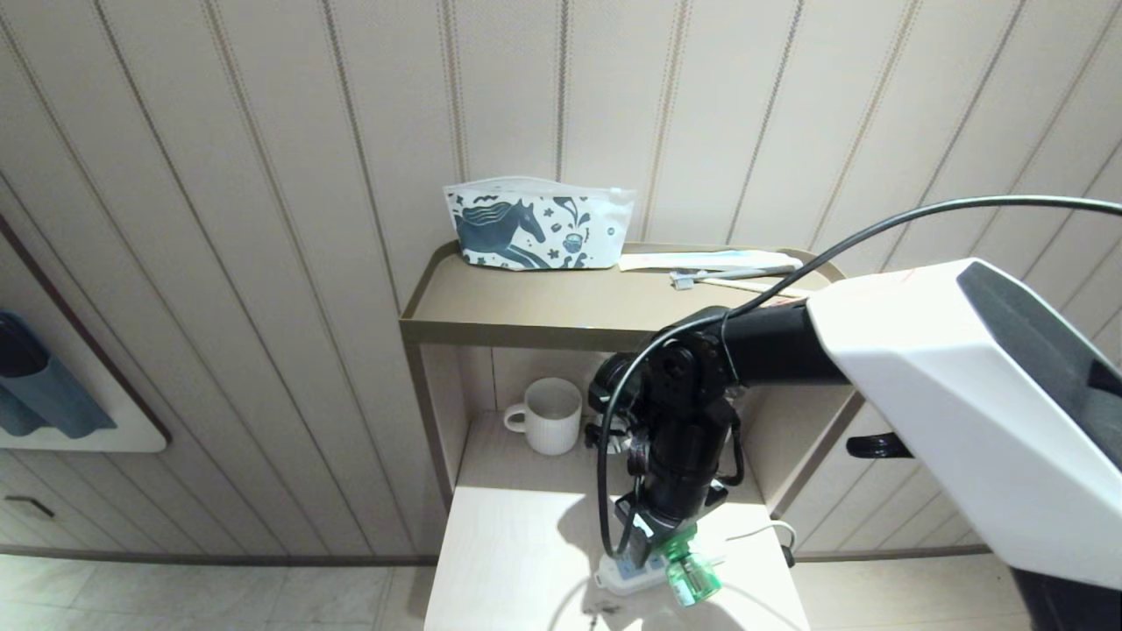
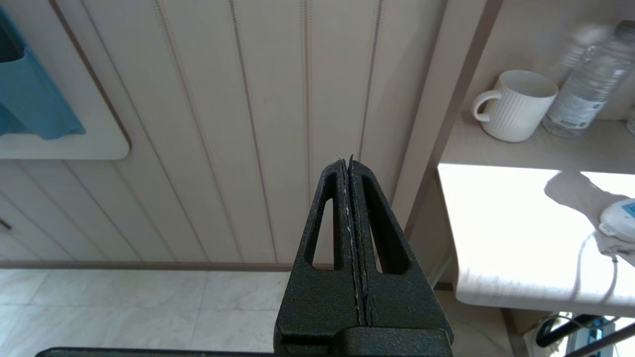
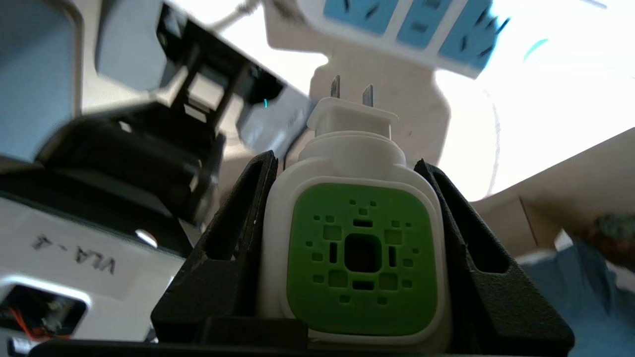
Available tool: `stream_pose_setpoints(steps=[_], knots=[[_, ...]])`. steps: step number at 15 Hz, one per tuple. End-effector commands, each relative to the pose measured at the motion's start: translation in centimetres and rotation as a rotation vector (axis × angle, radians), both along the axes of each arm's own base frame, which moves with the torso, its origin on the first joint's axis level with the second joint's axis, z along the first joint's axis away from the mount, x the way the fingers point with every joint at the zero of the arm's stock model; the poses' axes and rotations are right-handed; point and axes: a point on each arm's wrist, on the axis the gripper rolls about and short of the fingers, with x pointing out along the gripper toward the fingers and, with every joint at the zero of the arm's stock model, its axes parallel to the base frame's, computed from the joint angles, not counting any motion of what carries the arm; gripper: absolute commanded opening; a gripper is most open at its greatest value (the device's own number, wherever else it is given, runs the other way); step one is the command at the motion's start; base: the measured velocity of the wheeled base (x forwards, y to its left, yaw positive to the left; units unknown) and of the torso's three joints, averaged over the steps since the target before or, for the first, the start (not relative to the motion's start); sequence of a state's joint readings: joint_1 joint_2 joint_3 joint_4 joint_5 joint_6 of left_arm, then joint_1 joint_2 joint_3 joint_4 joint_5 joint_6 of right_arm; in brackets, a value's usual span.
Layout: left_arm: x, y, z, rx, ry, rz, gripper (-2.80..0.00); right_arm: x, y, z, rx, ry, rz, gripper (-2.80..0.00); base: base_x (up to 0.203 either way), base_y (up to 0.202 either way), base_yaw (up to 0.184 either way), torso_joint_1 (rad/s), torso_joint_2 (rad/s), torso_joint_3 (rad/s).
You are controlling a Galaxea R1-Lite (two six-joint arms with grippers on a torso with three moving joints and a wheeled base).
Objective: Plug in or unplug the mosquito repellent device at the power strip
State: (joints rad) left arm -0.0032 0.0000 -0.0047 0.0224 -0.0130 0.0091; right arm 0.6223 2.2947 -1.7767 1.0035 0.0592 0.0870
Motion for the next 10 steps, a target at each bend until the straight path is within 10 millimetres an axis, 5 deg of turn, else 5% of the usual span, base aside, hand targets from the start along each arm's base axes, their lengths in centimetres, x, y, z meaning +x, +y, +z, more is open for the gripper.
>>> stream_pose_setpoints(steps=[1, 7, 10], knots=[[0.0, 0.0, 0.0, -0.001, 0.001, 0.001, -2.80, 0.5, 0.2, -2.3, -0.046, 0.070, 0.008, -2.80, 0.000, 0.000, 0.000, 0.000, 0.00, 0.000], [0.0, 0.0, 0.0, 0.000, 0.002, 0.001, -2.80, 0.3, 1.0, -4.0, -0.071, 0.106, 0.020, -2.80, 0.000, 0.000, 0.000, 0.000, 0.00, 0.000], [0.0, 0.0, 0.0, 0.000, 0.001, 0.001, -2.80, 0.1, 1.8, -3.4, -0.057, 0.082, 0.031, -2.80, 0.000, 0.000, 0.000, 0.000, 0.00, 0.000]])
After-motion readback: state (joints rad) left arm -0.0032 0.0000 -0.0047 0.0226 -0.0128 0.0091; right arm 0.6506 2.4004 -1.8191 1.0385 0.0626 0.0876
